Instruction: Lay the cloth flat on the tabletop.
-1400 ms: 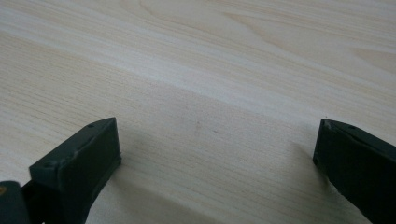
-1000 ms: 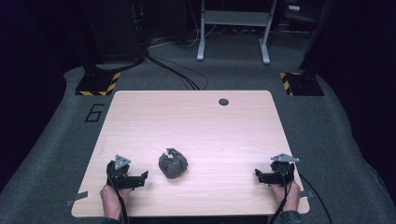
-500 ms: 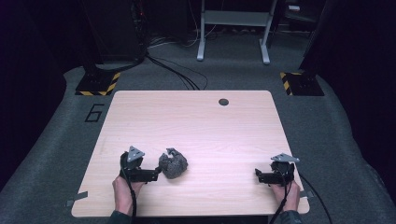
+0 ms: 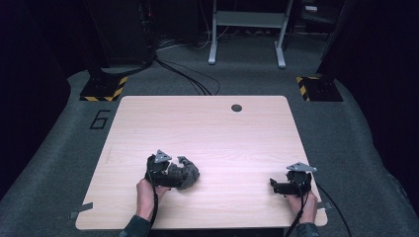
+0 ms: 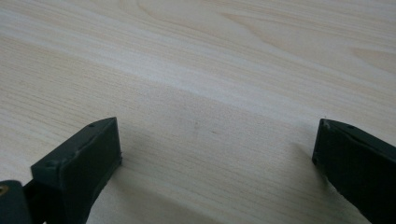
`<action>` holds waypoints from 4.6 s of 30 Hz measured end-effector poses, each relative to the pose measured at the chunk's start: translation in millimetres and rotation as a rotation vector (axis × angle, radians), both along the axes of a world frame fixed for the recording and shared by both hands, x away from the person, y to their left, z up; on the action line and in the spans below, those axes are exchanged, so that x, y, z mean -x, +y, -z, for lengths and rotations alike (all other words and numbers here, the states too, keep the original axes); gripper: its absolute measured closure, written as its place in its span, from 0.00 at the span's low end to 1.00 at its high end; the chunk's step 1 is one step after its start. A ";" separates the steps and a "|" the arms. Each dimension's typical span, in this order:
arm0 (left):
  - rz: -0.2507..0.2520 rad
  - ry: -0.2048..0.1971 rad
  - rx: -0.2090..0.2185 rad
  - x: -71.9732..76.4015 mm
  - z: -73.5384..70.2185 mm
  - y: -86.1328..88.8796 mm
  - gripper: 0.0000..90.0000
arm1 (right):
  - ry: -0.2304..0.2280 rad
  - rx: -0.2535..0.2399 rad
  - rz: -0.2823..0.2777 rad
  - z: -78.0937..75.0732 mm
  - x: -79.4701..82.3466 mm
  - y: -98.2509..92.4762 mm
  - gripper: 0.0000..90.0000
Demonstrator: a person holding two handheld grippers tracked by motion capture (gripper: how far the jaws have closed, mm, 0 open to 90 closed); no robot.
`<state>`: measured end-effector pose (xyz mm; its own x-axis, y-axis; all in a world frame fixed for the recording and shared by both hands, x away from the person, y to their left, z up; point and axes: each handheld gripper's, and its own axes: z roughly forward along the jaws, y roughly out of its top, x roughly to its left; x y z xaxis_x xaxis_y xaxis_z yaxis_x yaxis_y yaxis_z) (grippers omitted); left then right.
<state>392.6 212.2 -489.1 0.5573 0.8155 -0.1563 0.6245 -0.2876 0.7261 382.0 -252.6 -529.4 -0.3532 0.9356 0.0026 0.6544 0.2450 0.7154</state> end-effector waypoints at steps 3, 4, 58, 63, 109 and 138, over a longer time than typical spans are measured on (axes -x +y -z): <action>0.037 0.035 0.031 -1.2 6.5 -1.6 0.13 | 0.000 0.000 0.000 0.0 0.0 0.0 0.01; 0.046 0.044 0.036 -0.9 9.0 -3.1 0.17 | 0.000 0.000 0.000 0.0 0.0 0.0 0.01; 0.126 -0.080 0.117 24.6 -16.5 -18.8 0.19 | -0.009 -0.082 -0.123 -31.0 -3.8 45.9 0.15; 0.080 -0.042 0.090 11.2 -8.8 -10.5 0.25 | -0.014 -0.111 -0.201 -47.9 -10.3 76.1 0.22; 0.103 -0.022 0.028 32.5 0.5 -0.8 0.95 | 0.029 -0.124 -0.286 -66.2 -21.0 122.4 0.97; 0.214 0.053 -0.086 25.8 -2.3 -38.1 0.38 | 0.102 -0.097 -0.477 -60.5 8.2 157.9 0.65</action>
<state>366.8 174.1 -486.8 0.7114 0.6916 -0.1251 0.5795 -0.4765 0.6611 373.8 -94.7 -468.8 -0.7353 0.6634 0.1387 0.5534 0.4696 0.6879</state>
